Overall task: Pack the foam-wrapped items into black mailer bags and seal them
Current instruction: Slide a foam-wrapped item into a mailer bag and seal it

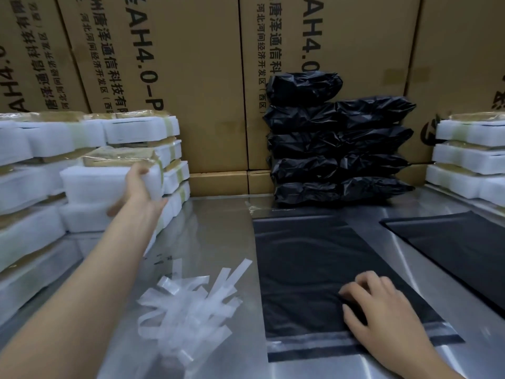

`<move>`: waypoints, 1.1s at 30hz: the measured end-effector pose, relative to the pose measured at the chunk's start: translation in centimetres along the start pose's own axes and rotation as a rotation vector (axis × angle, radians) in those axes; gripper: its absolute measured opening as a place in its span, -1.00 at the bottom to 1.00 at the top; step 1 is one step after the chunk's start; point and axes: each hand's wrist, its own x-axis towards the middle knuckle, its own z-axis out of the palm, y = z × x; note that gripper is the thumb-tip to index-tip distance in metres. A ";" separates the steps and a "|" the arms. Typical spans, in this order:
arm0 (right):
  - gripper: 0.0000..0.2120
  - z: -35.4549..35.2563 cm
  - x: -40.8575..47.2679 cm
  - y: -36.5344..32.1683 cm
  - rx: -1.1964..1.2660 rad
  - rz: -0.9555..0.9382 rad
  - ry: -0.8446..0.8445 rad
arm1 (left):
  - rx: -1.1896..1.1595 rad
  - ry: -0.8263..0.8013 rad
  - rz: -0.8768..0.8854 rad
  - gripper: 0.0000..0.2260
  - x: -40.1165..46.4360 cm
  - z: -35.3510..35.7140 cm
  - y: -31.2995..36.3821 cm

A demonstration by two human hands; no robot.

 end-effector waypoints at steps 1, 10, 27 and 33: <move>-0.87 -0.2 -0.1 -0.3 -0.015 -0.004 0.025 | 0.004 -0.009 -0.011 -0.33 -1.1 -0.3 -0.8; -0.69 -0.1 -0.2 -0.1 0.001 0.102 -0.078 | -0.095 -0.428 -0.268 -0.69 -13.3 -4.2 -8.3; -0.39 -3.5 -1.0 1.0 1.455 0.461 -0.248 | 0.305 -0.655 -0.067 -0.39 -23.5 -2.6 -25.7; -0.44 -3.7 -1.0 1.2 1.741 0.551 -0.210 | 0.371 -0.758 0.123 -0.41 -23.7 -3.1 -26.5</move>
